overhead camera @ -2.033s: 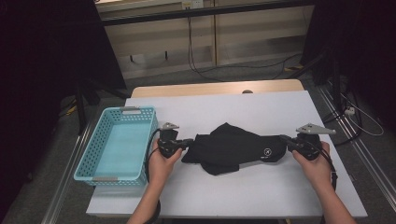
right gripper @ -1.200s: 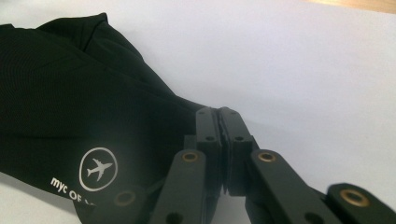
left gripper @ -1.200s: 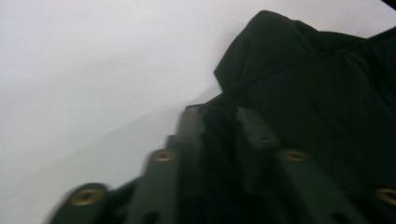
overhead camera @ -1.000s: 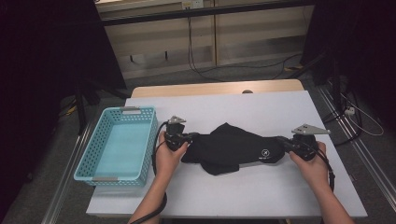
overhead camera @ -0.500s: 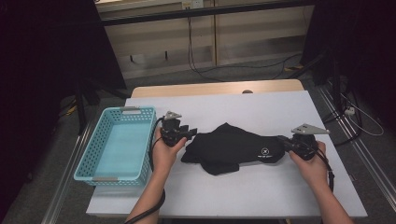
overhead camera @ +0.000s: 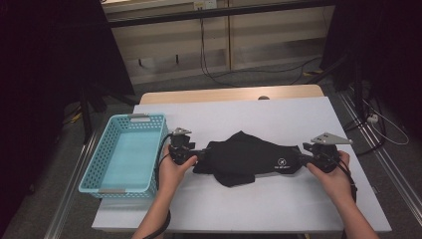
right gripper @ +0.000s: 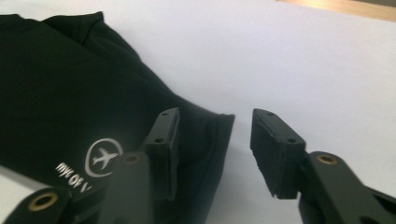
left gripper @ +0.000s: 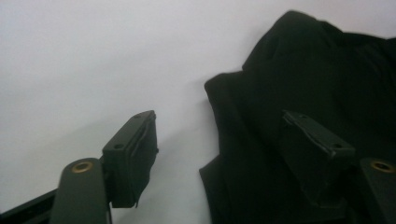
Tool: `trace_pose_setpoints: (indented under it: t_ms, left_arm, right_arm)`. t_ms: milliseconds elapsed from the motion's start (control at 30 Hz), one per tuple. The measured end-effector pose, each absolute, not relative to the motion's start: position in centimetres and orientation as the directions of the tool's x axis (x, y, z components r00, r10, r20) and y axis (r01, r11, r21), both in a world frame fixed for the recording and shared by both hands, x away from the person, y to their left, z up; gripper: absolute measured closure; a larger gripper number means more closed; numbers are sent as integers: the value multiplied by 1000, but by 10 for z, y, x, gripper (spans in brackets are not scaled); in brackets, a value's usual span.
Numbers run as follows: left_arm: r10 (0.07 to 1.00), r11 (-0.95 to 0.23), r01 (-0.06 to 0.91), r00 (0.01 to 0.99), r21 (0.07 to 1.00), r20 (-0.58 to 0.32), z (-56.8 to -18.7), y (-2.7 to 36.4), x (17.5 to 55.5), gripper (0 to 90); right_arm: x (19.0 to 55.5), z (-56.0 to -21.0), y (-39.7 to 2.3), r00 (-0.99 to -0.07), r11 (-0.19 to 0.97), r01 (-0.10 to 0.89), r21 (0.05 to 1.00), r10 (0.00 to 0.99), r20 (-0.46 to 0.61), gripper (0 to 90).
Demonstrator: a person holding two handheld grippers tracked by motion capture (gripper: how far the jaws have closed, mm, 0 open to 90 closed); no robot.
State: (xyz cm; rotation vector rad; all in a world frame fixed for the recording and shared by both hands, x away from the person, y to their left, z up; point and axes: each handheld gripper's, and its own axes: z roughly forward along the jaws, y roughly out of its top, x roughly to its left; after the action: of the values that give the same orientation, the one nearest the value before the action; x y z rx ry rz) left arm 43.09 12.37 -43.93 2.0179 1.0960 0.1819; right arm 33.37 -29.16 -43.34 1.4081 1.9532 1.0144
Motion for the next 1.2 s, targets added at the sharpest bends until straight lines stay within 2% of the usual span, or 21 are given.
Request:
trace_pose_setpoints:
  t_ms: [133,233,333,467,567,633,700,1000,1200]
  left_arm:
    - [744,-324,638,628,699,-228,-445,121,429,354]
    - [737,-332,644,633,689,-237,-446,120,427,458]
    - [729,-347,661,636,665,-252,-447,118,426,616]
    - [723,-365,656,647,661,-242,-444,114,423,755]
    - [719,-365,652,651,665,-243,-441,113,421,822]
    - [718,-363,650,652,667,-244,-439,115,421,842]
    - [718,-350,642,652,683,-245,-435,118,420,847]
    - [723,-259,595,642,760,-256,-409,135,416,855]
    - [729,-232,590,632,773,-264,-403,146,413,856]
  right_arm:
    - [330,-432,-291,-327,180,578,796,945,24,462]
    - [325,-432,-293,-334,177,593,786,942,39,447]
    - [318,-434,-295,-342,196,607,770,939,31,446]
    - [316,-445,-298,-332,159,631,760,940,79,494]
    - [316,-448,-297,-345,152,636,756,933,103,635]
    - [318,-450,-296,-368,157,642,751,922,122,774]
    - [319,-451,-295,-378,166,643,748,918,121,844]
    - [320,-427,-298,-375,84,545,834,914,154,859]
    - [322,-421,-291,-395,93,520,849,908,142,859]
